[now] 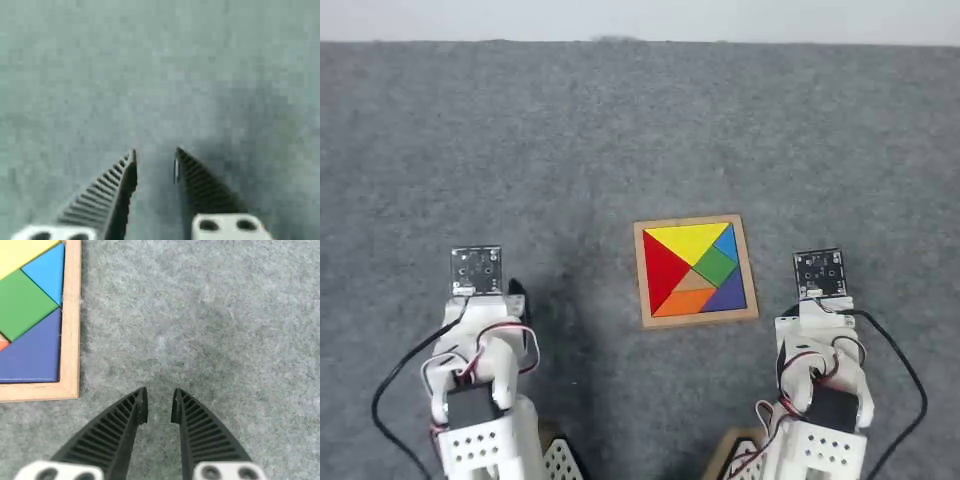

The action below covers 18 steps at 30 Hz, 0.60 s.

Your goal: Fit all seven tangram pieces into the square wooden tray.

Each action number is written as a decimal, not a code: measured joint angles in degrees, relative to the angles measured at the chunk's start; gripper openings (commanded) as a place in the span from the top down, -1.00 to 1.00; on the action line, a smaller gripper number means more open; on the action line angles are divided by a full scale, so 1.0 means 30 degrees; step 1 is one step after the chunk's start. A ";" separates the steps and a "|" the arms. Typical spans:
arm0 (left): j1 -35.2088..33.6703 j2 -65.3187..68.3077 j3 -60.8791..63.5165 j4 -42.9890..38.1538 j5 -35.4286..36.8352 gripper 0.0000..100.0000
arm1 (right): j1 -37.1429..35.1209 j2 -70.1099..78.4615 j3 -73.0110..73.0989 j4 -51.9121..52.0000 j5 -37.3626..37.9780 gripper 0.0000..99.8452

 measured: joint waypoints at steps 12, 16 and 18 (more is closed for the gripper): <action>0.0000 0.0000 0.0000 0.2520 0.0000 0.76 | 0.0000 0.0000 0.0000 0.1729 0.0000 0.82; 0.0000 0.0000 0.0000 0.2520 0.0000 0.76 | 0.0000 0.0000 0.0000 0.1729 0.0000 0.82; 0.0000 0.0000 0.0000 0.2520 -0.0029 0.76 | 0.0000 0.0000 0.0000 0.1729 0.0000 0.82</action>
